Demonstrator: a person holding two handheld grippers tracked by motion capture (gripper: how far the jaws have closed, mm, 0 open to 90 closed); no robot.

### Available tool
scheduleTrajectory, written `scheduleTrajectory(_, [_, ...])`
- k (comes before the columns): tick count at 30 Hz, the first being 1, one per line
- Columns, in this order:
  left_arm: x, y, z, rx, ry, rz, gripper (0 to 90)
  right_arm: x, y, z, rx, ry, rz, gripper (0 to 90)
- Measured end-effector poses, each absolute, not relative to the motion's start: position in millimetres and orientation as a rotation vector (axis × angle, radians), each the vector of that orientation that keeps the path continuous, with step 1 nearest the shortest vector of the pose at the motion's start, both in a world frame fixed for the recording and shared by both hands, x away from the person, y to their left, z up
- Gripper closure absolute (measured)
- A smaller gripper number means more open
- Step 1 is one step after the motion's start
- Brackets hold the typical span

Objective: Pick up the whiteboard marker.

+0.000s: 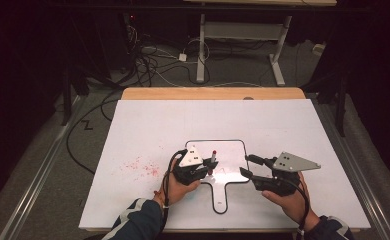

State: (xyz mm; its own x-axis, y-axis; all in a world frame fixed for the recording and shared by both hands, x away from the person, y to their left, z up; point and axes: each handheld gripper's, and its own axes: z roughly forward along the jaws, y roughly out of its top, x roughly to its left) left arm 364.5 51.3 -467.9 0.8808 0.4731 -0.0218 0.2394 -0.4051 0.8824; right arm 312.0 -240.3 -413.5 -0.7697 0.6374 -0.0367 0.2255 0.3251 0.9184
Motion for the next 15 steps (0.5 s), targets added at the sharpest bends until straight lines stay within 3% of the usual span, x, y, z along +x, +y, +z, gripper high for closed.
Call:
scheduleTrajectory(10, [373,82,-468,2.01,0.558,0.329,78.8,298,-267,-425,0.763,2.213,1.287,43.9])
scheduleTrajectory(15, [380,68,-473,1.966,0.567,0.329,78.9,296,-273,-426,0.753,2.203,1.266,43.8])
